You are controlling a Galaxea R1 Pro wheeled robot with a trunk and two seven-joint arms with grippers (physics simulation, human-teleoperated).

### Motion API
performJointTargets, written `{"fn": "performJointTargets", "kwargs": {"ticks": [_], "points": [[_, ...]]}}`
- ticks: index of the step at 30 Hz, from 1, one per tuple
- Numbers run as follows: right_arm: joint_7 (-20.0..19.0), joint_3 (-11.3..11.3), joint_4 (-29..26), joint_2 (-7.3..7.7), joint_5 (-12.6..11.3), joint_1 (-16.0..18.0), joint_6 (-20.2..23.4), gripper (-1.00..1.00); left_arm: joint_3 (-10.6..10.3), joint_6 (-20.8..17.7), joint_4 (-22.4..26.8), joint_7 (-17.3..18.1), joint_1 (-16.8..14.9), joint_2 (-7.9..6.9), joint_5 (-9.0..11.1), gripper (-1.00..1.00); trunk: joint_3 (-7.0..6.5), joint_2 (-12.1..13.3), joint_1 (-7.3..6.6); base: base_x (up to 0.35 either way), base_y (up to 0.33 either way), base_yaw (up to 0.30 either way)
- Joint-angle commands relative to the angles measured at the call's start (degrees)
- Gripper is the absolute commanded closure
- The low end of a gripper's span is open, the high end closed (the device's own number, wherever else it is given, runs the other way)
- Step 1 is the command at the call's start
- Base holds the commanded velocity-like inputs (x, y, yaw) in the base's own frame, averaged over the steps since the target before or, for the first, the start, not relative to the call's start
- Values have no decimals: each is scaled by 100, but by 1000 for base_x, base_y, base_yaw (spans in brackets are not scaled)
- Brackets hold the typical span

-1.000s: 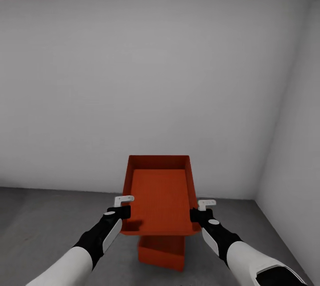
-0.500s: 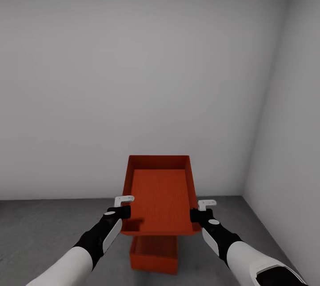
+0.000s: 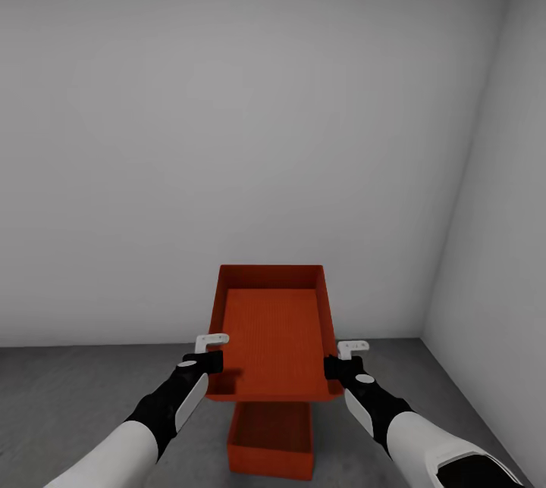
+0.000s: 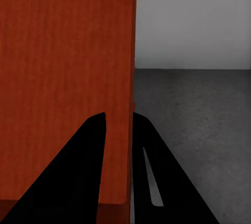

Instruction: Move the two storage containers from the living room to the garage. In the garage, place one container on the floor and stack the other container on top of it (either order is fine).

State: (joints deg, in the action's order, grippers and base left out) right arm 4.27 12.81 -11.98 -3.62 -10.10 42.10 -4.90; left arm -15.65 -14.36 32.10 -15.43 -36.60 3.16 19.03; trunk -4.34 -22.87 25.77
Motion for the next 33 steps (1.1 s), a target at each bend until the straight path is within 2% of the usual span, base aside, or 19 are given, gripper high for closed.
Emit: {"fn": "performJointTargets", "kwargs": {"ticks": [1,12,27,33], "points": [[37,-24,20,18,-81,0,-28,100,88,320,20,-83,-5,-49,-110,100,3,-5,2,3,3,-74],[40,-24,20,10,-79,0,-23,100,88,320,24,-83,-5,-52,-110,100,3,-5,2,0,0,-210],[34,-24,20,19,-79,0,-19,100,88,320,20,-83,-4,-52,-110,100,3,-5,2,0,0,-14],[37,-24,20,25,-79,0,-20,100,88,393,18,-83,-5,-44,-110,100,3,-5,2,0,133,0]]}}
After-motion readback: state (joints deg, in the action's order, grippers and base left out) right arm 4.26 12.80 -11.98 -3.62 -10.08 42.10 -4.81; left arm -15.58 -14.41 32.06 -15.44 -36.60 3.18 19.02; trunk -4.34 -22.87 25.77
